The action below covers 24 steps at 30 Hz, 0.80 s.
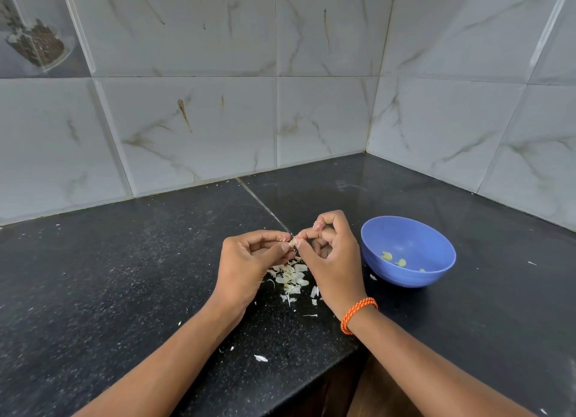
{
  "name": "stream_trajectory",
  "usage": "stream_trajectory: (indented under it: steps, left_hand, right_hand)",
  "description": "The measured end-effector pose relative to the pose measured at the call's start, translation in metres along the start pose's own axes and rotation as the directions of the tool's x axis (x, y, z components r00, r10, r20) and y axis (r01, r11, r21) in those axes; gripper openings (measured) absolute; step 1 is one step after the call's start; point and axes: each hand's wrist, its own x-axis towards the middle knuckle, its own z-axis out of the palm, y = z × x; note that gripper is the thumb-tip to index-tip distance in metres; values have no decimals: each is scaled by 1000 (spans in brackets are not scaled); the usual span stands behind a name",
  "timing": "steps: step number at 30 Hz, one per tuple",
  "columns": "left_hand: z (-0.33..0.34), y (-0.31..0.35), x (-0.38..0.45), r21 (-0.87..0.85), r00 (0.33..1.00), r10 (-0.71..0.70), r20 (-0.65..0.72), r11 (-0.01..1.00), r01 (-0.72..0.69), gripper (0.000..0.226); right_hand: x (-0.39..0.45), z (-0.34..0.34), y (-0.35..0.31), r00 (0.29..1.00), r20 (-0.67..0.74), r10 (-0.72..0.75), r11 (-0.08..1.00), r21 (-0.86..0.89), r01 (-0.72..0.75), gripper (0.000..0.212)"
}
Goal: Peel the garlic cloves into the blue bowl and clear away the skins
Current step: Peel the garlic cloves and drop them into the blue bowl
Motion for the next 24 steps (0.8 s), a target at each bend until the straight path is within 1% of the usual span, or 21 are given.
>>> stream_trajectory:
  steps: [3,9,12,14,16,19,21,24]
  left_hand:
    - [0,0,1,8,1000,15,-4,1000,-15,13]
    - [1,-1,1,42,999,47,-23,998,-46,11]
    - [-1,-2,3,46,998,45,-46,998,-43,10]
    - [-3,-3,4,34,998,32,-55,999,-30,13]
    - [-4,-3,4,36,998,24,-55,999,-22,14]
    - [-3,-4,3,79,998,33,-46,996,-29,9]
    - [-1,-4,3,95,998,39,-43,995,-35,8]
    - [-2,-3,3,93,998,41,-36,995,-38,8]
  right_hand:
    - [1,0,1,1000,-9,24,999,29,-24,35]
    - [1,0,0,1000,-25,16,999,52,-14,33]
    - [4,-2,3,996,-81,32,998,59,-27,27]
    - [7,-7,7,993,-103,48,999,22,-46,24]
    - [8,-9,9,997,-71,40,999,-26,-42,22]
    - [5,-7,5,999,41,-2,997,-73,5,21]
    - [4,-6,5,996,82,-19,996,-90,26,20]
    - [6,-5,8,993,109,-42,991,-125,55,31]
